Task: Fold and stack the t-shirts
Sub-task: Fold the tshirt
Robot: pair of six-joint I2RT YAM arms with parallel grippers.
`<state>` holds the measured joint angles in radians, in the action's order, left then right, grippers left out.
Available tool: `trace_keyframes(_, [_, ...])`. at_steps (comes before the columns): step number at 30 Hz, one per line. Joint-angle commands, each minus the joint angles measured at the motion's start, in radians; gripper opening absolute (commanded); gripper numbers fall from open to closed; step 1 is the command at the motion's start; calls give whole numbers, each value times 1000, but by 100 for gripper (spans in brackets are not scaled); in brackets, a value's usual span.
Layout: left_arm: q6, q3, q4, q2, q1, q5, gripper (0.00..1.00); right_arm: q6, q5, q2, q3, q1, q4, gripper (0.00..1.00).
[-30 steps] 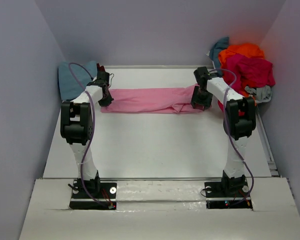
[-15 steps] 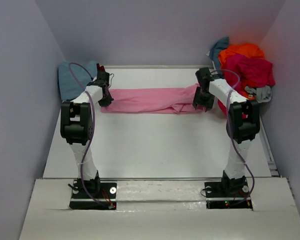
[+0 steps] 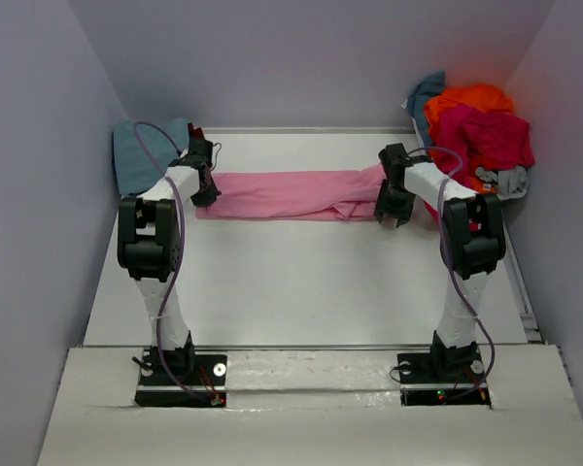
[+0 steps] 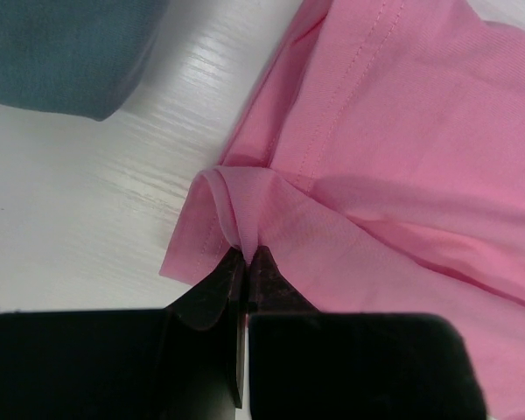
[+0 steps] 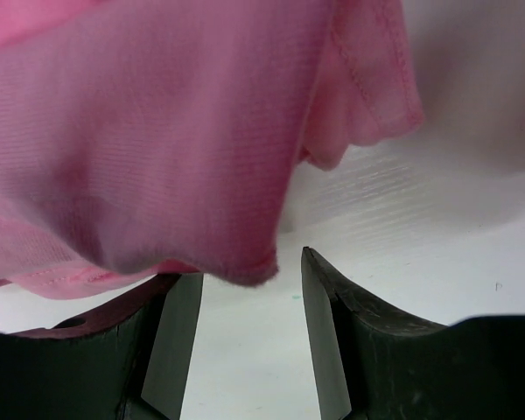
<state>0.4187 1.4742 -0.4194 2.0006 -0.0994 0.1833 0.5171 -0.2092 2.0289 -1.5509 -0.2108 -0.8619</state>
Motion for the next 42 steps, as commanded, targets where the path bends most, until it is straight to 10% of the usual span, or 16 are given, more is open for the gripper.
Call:
trace_keyframes(1, [-11,15,-5,-5,-3,10,6,15,-4,-33,-52,-7,29,54])
trace_keyframes(42, [-15,21,-9,15,-3,8,6,6,-12,-7,-126,-7,-19,55])
